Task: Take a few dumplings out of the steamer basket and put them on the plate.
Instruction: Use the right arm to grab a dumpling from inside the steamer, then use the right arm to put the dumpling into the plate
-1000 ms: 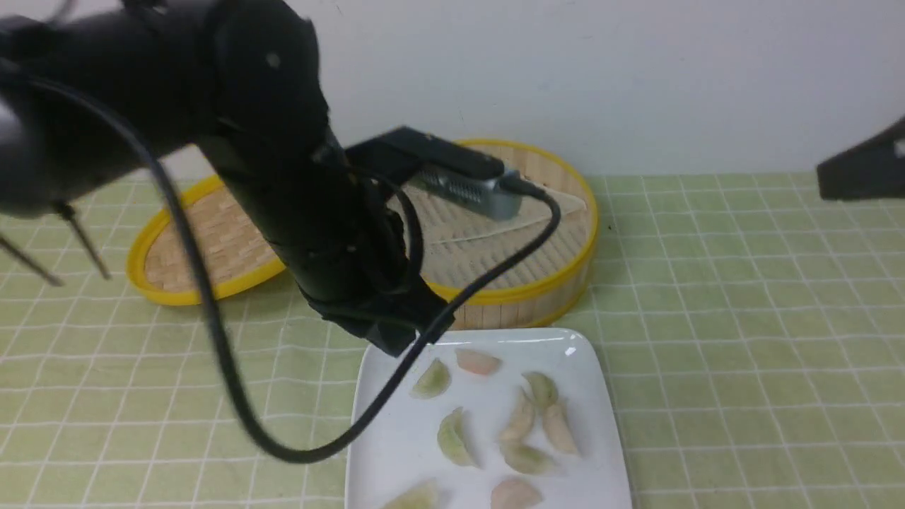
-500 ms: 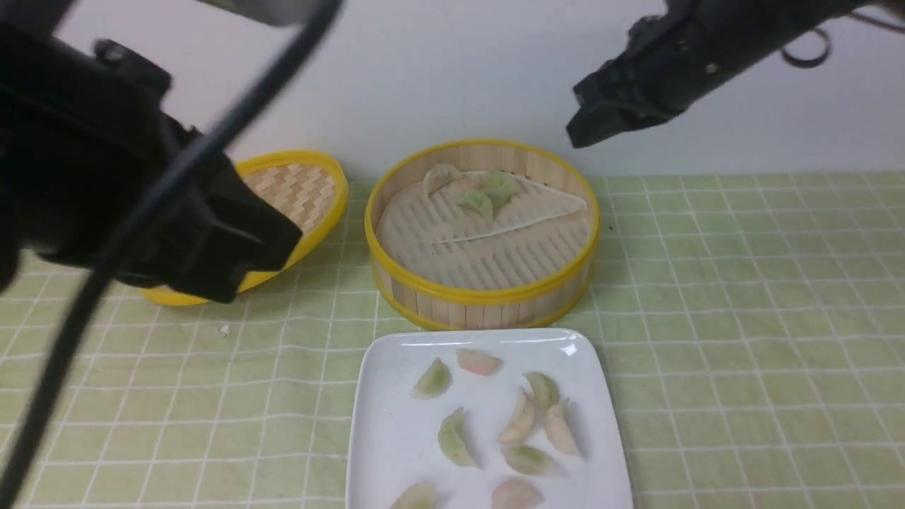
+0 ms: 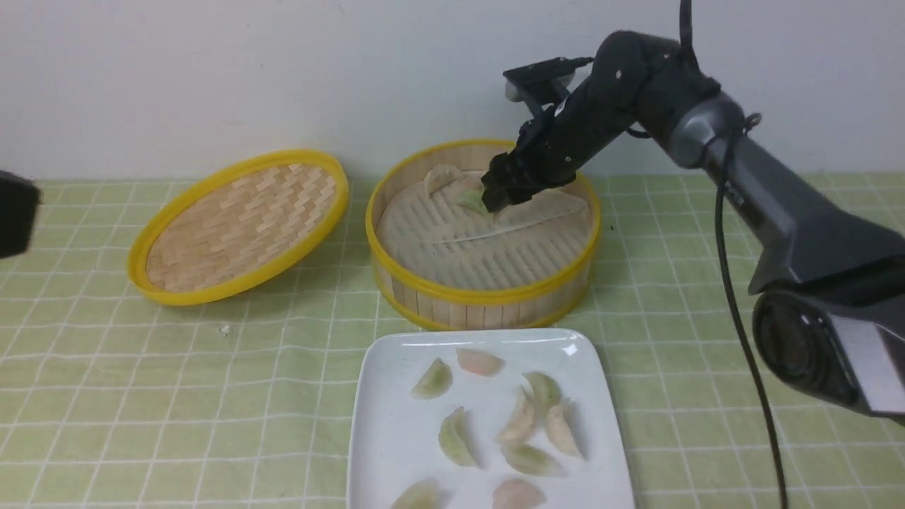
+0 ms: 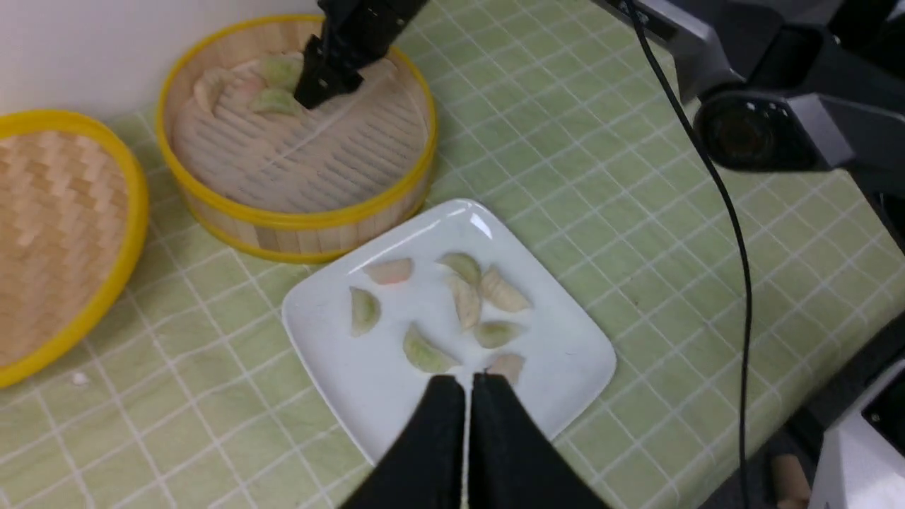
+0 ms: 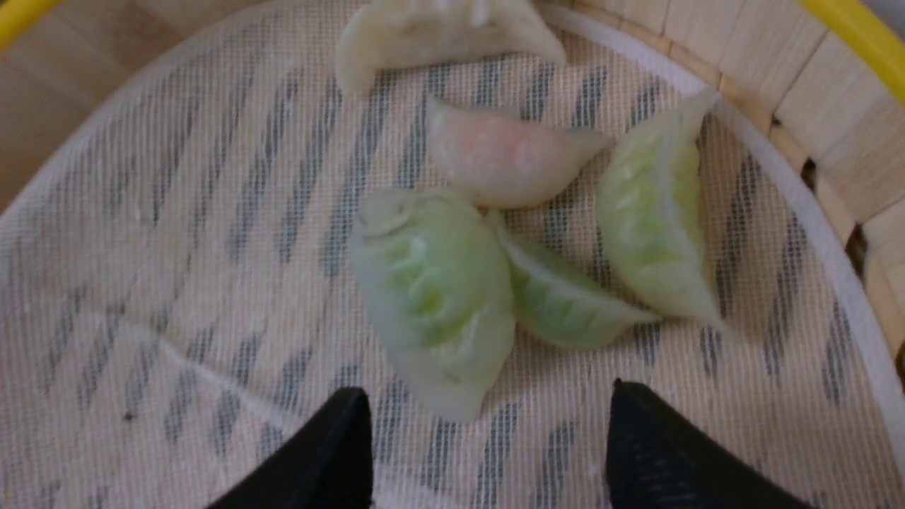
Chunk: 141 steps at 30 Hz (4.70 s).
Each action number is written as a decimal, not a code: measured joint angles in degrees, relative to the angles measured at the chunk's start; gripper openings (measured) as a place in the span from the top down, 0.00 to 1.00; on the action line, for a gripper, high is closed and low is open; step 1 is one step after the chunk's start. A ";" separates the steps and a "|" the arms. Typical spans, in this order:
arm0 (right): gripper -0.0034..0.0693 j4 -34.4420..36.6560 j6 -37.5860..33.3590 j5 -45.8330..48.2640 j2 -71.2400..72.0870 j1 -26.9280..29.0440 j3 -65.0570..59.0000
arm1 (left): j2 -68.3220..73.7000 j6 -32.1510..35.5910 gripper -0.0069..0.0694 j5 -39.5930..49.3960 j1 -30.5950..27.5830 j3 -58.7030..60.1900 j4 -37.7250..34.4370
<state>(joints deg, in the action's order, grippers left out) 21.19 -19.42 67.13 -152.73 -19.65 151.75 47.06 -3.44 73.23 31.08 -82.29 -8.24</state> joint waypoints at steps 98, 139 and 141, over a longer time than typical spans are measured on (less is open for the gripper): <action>0.43 0.90 -4.54 -12.02 55.51 -10.84 -92.53 | -0.30 -4.44 0.92 0.17 0.00 -0.02 8.24; 0.97 -33.85 33.79 -27.06 150.50 -10.84 -108.79 | 8.34 0.23 0.92 -20.67 0.00 4.51 8.24; 0.97 -35.88 37.40 -28.24 152.85 -10.84 -111.74 | 9.46 0.29 0.92 -21.36 0.00 4.51 8.24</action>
<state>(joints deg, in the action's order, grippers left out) -14.69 17.98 38.88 0.12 -30.49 40.01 56.52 -3.14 51.87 31.08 -77.78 0.00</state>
